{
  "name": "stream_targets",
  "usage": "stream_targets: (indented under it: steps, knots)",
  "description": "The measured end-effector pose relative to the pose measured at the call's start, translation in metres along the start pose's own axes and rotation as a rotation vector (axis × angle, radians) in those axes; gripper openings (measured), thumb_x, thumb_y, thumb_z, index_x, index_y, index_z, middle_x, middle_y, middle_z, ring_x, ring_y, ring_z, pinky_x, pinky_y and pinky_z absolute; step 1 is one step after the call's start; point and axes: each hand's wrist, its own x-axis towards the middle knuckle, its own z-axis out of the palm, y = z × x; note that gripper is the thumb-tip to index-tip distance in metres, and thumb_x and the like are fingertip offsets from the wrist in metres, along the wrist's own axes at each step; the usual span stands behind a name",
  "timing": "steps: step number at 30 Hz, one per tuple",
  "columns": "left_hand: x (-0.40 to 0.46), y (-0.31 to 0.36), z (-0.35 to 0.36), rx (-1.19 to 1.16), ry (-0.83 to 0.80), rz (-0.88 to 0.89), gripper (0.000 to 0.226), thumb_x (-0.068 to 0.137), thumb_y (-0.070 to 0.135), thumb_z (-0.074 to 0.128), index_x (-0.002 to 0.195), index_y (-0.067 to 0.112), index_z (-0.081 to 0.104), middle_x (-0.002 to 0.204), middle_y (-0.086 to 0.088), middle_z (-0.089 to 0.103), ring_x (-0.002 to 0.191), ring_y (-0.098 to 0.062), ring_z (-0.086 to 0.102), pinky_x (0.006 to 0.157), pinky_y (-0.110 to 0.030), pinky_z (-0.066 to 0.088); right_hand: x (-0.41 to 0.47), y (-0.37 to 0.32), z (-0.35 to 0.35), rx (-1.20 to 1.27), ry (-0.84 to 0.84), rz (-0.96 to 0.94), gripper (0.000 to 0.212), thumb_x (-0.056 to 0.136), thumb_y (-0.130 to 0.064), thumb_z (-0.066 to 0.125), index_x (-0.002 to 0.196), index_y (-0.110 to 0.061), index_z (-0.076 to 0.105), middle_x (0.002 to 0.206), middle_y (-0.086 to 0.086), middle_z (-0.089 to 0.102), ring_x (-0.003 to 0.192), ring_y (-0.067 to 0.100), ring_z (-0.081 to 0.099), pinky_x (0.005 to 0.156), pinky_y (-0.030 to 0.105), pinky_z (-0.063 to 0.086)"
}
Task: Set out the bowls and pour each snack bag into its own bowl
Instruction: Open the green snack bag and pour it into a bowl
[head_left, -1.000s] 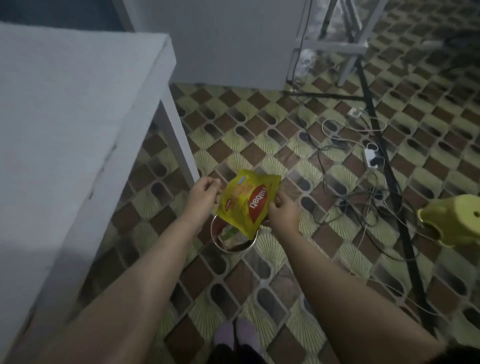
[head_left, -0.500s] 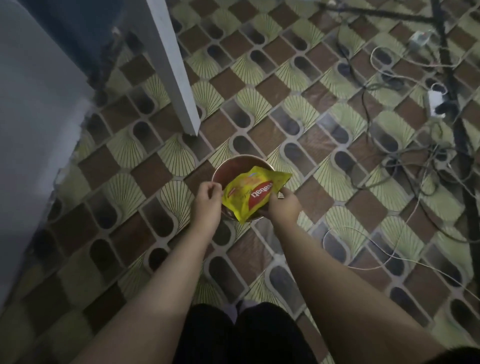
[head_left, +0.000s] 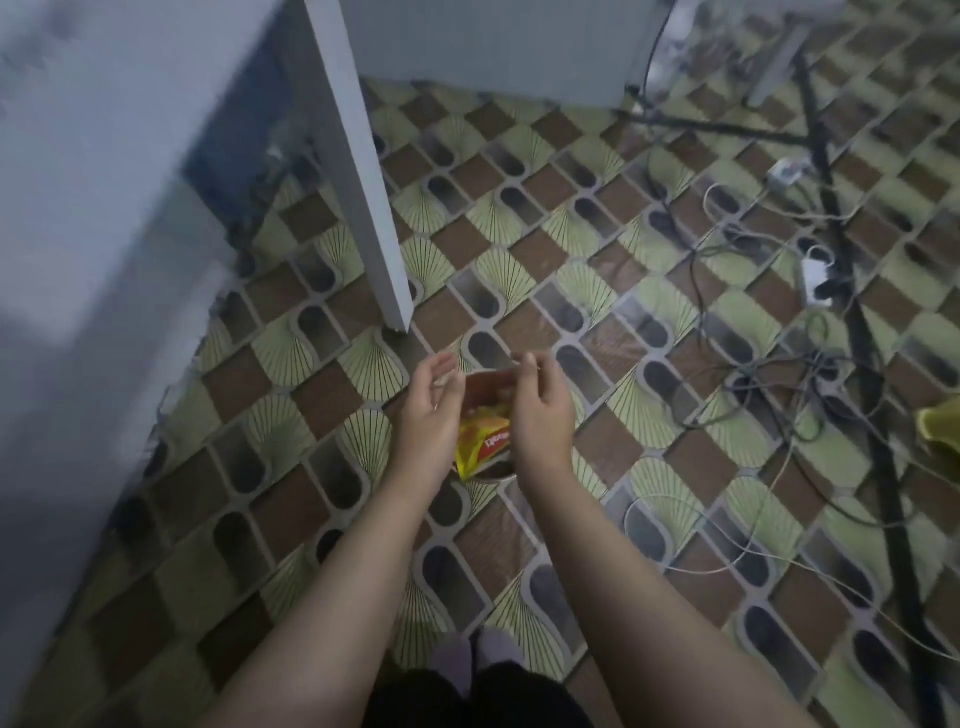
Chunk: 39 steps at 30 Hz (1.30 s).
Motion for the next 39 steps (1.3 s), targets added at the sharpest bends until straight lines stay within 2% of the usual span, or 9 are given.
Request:
stream_targets:
  steps: [4, 9, 12, 16, 21, 25, 30, 37, 39]
  knots:
    - [-0.041, 0.121, -0.036, -0.064, 0.067, 0.202, 0.023, 0.102, 0.027, 0.047, 0.123, 0.028, 0.055, 0.12, 0.019, 0.061, 0.112, 0.002, 0.057, 0.097, -0.026, 0.05, -0.038, -0.142, -0.011, 0.16, -0.145, -0.226, 0.027, 0.106, -0.029, 0.042, 0.088, -0.021, 0.061, 0.08, 0.0, 0.066, 0.073, 0.014, 0.063, 0.067, 0.031, 0.052]
    - [-0.098, 0.251, -0.108, -0.068, 0.172, 0.423, 0.015, 0.1, 0.036, 0.047, 0.11, 0.042, 0.057, 0.117, 0.022, 0.062, 0.109, -0.007, 0.063, 0.096, -0.045, 0.053, -0.096, -0.288, -0.007, 0.219, -0.34, -0.509, 0.03, 0.106, -0.026, 0.043, 0.084, -0.013, 0.059, 0.073, -0.002, 0.062, 0.063, 0.013, 0.057, 0.061, 0.031, 0.05]
    - [-0.144, 0.305, -0.159, -0.024, 0.336, 0.515, 0.017, 0.097, 0.041, 0.046, 0.111, 0.038, 0.054, 0.12, 0.019, 0.06, 0.106, -0.006, 0.063, 0.097, -0.042, 0.053, -0.14, -0.351, 0.011, 0.249, -0.442, -0.604, 0.027, 0.106, -0.024, 0.043, 0.088, -0.014, 0.061, 0.075, -0.004, 0.065, 0.066, 0.012, 0.061, 0.062, 0.026, 0.053]
    - [-0.213, 0.334, -0.226, -0.033, 0.58, 0.595, 0.013, 0.102, 0.028, 0.045, 0.105, 0.036, 0.054, 0.111, 0.019, 0.063, 0.096, -0.004, 0.064, 0.094, -0.036, 0.052, -0.21, -0.399, 0.044, 0.271, -0.633, -0.713, 0.027, 0.106, -0.023, 0.041, 0.09, -0.012, 0.06, 0.074, -0.002, 0.065, 0.065, 0.016, 0.062, 0.062, 0.03, 0.055]
    - [-0.303, 0.308, -0.309, -0.096, 0.924, 0.624, 0.01, 0.1, 0.026, 0.048, 0.102, 0.03, 0.057, 0.091, 0.014, 0.06, 0.079, -0.005, 0.058, 0.079, -0.028, 0.049, -0.319, -0.413, 0.092, 0.347, -0.945, -0.742, 0.027, 0.106, -0.019, 0.041, 0.088, -0.008, 0.058, 0.07, 0.006, 0.064, 0.059, 0.013, 0.056, 0.057, 0.021, 0.048]
    - [-0.374, 0.264, -0.36, -0.099, 1.15, 0.556, 0.01, 0.098, 0.022, 0.048, 0.103, 0.024, 0.057, 0.08, 0.006, 0.051, 0.069, -0.01, 0.05, 0.07, -0.029, 0.046, -0.4, -0.398, 0.122, 0.355, -1.145, -0.728, 0.026, 0.106, -0.019, 0.042, 0.087, -0.012, 0.058, 0.067, 0.002, 0.063, 0.056, 0.014, 0.054, 0.056, 0.021, 0.046]
    - [-0.481, 0.193, -0.429, -0.072, 1.405, 0.464, 0.025, 0.097, 0.013, 0.049, 0.096, 0.035, 0.059, 0.081, 0.009, 0.054, 0.072, -0.012, 0.049, 0.074, -0.034, 0.045, -0.523, -0.366, 0.157, 0.339, -1.37, -0.695, 0.019, 0.104, -0.013, 0.044, 0.094, -0.015, 0.059, 0.071, 0.005, 0.065, 0.053, 0.015, 0.053, 0.051, 0.019, 0.044]
    - [-0.582, 0.122, -0.521, -0.066, 1.59, 0.201, 0.02, 0.096, 0.016, 0.051, 0.09, 0.034, 0.056, 0.091, 0.005, 0.06, 0.081, -0.016, 0.056, 0.074, -0.033, 0.048, -0.667, -0.319, 0.206, 0.279, -1.471, -0.845, 0.019, 0.099, -0.007, 0.044, 0.099, -0.018, 0.059, 0.075, -0.005, 0.065, 0.064, 0.016, 0.06, 0.061, 0.033, 0.051]
    - [-0.598, 0.108, -0.546, -0.066, 1.599, 0.135, 0.014, 0.095, 0.017, 0.051, 0.09, 0.028, 0.058, 0.089, 0.006, 0.059, 0.081, -0.017, 0.055, 0.073, -0.031, 0.045, -0.696, -0.31, 0.225, 0.273, -1.445, -0.931, 0.018, 0.097, -0.006, 0.046, 0.096, -0.017, 0.06, 0.082, -0.007, 0.066, 0.074, 0.009, 0.061, 0.065, 0.029, 0.049]
